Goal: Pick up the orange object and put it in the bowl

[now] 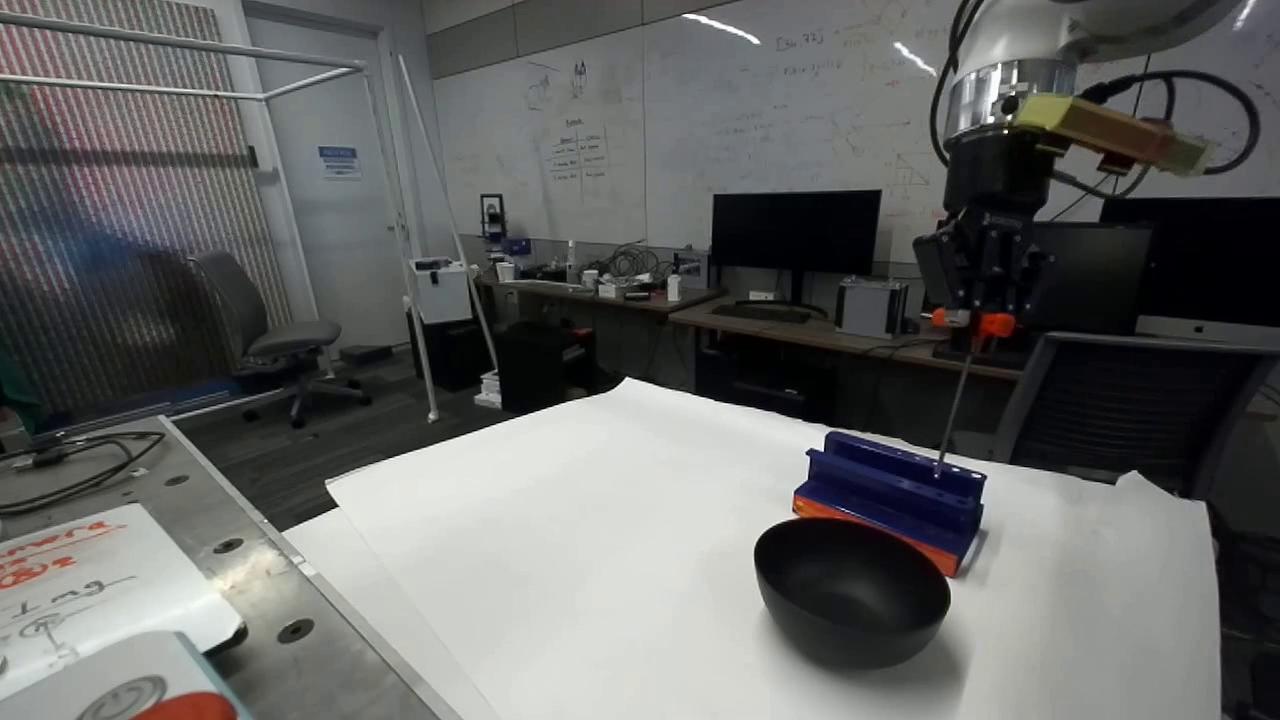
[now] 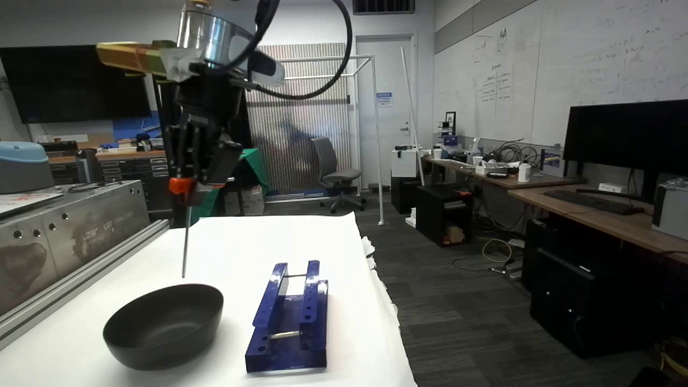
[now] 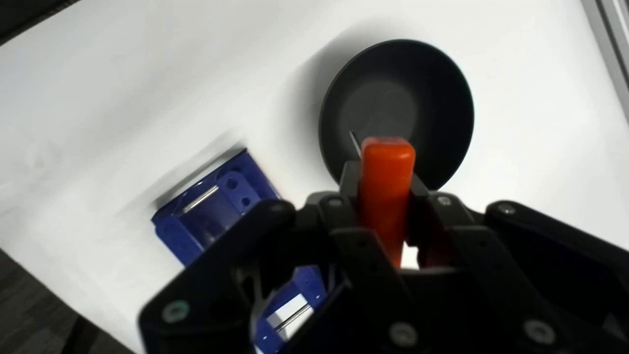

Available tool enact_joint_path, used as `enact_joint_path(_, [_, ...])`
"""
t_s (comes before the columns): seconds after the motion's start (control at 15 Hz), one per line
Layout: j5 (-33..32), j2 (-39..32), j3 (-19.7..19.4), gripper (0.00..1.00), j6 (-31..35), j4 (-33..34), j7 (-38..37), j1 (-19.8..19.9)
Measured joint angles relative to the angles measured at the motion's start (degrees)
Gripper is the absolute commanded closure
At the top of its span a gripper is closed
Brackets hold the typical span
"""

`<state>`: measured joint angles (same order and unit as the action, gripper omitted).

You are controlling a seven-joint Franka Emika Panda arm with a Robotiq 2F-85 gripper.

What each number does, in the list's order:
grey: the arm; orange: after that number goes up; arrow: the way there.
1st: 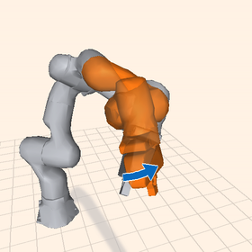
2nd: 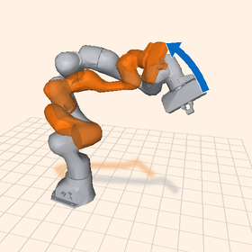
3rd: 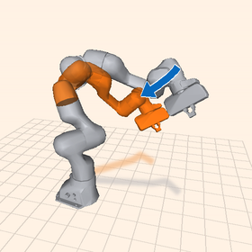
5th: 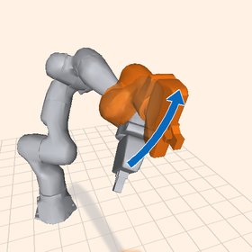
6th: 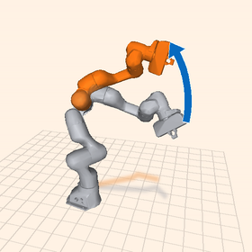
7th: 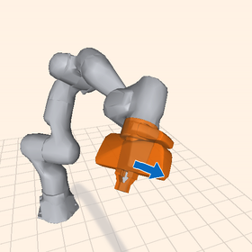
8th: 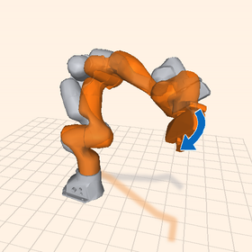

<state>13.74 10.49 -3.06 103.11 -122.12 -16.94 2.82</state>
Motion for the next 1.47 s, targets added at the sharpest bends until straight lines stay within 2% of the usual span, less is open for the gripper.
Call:
enact_joint_path(0.27, [3.10,-3.70,0.14,0.95,1.29,-1.67,8.00,-1.00])
enact_joint_path(0.47, [4.06,-6.95,0.45,0.95,4.94,-3.61,13.10,-1.26])
enact_joint_path(0.93, [9.17,-11.55,2.66,0.95,24.37,-10.93,19.69,-2.38])
enact_joint_path(1.13, [12.13,-12.48,3.65,0.95,30.25,-12.91,20.81,-2.97])
enact_joint_path(1.2, [13.10,-12.84,3.93,0.55,31.72,-13.54,20.87,-3.15])
enact_joint_path(1.33, [14.08,-13.89,4.47,0.47,33.65,-14.50,20.88,-3.34])
enact_joint_path(1.47, [14.18,-15.08,4.73,0.31,34.21,-15.08,20.88,-3.37])
